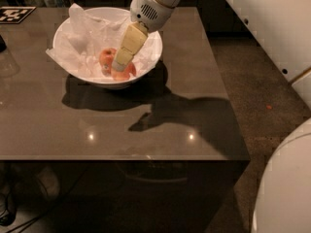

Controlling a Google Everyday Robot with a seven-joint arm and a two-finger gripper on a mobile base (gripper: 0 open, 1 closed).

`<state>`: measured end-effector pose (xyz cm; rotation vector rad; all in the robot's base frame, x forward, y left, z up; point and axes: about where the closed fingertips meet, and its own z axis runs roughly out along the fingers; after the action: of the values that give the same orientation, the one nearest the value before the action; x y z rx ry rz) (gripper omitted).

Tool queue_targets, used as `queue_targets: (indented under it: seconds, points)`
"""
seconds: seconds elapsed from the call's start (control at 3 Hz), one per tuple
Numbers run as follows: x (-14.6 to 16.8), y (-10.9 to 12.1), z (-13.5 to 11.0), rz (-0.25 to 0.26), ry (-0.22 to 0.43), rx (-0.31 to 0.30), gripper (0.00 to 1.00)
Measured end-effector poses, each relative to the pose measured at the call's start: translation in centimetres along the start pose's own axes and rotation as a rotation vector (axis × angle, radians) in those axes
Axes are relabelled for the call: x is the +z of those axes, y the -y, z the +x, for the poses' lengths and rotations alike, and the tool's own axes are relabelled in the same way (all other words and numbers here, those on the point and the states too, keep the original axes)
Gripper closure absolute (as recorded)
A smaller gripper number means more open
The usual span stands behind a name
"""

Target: Pick apple from white bowl

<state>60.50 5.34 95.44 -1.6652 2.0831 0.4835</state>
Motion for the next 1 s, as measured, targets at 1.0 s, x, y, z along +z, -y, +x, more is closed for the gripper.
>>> queue_targets:
  seconds: [1.0]
  points:
    - [5.1,2.9,-0.6,-0.041,-0.004,0.067,0.0]
